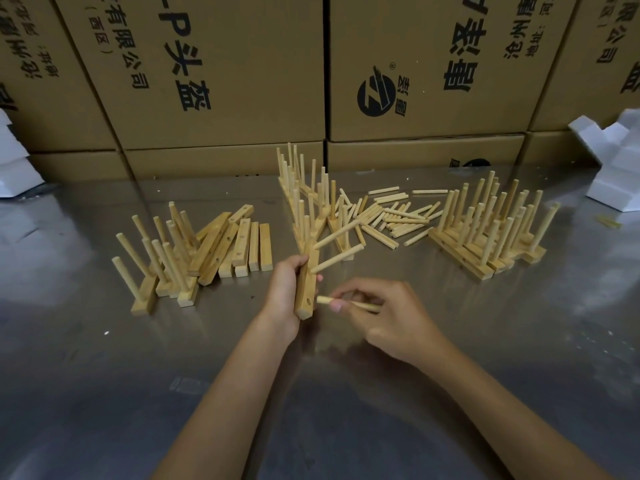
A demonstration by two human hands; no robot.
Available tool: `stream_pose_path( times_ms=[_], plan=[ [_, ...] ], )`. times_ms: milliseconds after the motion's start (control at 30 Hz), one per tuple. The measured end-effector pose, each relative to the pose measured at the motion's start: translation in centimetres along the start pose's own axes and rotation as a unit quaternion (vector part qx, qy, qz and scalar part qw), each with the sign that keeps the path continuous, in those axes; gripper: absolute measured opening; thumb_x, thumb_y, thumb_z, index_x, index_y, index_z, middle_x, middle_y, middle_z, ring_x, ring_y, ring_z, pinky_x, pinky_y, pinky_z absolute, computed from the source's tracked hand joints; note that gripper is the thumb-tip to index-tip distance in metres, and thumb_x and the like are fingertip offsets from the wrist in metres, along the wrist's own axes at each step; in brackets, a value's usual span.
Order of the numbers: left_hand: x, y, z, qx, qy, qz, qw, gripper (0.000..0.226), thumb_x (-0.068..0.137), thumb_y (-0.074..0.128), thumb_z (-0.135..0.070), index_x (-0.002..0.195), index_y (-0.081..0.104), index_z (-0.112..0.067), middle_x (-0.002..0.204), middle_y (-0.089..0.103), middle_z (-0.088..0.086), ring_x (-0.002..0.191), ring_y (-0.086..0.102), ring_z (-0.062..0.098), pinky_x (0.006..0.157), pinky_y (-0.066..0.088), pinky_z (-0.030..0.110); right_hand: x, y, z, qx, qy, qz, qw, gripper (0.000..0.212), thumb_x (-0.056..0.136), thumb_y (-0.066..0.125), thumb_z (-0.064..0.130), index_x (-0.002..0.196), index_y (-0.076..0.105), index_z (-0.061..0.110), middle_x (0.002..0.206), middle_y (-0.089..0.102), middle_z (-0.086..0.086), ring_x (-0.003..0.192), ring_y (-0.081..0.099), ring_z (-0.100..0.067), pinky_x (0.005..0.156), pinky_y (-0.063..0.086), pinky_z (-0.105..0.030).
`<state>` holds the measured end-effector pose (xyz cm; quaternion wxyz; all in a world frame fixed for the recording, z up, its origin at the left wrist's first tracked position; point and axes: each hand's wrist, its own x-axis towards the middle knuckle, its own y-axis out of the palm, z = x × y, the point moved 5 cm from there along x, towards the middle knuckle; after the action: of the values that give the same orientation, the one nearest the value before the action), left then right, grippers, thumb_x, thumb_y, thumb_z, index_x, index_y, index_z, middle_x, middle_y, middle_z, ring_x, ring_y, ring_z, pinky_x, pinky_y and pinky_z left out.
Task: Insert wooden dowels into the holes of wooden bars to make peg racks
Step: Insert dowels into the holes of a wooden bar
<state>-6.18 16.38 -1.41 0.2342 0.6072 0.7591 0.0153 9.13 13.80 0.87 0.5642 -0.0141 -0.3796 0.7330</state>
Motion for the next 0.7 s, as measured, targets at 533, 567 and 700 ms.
stream_pose_path(
  times_ms=[533,567,700],
  plan=[
    [-1.0,0.9,-0.2,0.066,0.015,-0.064,0.996,0.026,0.099,0.053,-0.032,0.089,0.066,-0.012,0.070,0.058,0.004,0.064,0.053,0.018,0.062,0.044,0.031,-0.5,0.3,1.1,-0.021,-0.073,0.024,0.997,0.015,0.088,0.068,0.018,0.099,0.074,0.026,0.085,0.063,0.015,0.073,0.063,-0.014,0.064,0.051,-0.037],
    [-1.0,0.9,-0.2,0.068,0.016,-0.067,0.995,0.026,0.099,0.053,-0.032,0.090,0.066,-0.013,0.070,0.058,0.004,0.065,0.053,0.018,0.062,0.044,0.030,-0.5,0.4,1.2,-0.022,-0.075,0.025,0.997,0.015,0.088,0.068,0.017,0.099,0.074,0.026,0.085,0.062,0.014,0.072,0.062,-0.014,0.064,0.051,-0.039],
    [-1.4,1.0,-0.3,0.039,0.039,-0.075,0.996,0.024,0.099,0.053,-0.033,0.097,0.068,-0.013,0.070,0.057,0.003,0.065,0.053,0.016,0.060,0.045,0.029,-0.4,-0.1,1.5,-0.015,-0.084,0.025,0.996,0.016,0.088,0.069,0.014,0.099,0.076,0.022,0.084,0.064,0.017,0.073,0.062,-0.010,0.062,0.048,-0.027]
  ],
)
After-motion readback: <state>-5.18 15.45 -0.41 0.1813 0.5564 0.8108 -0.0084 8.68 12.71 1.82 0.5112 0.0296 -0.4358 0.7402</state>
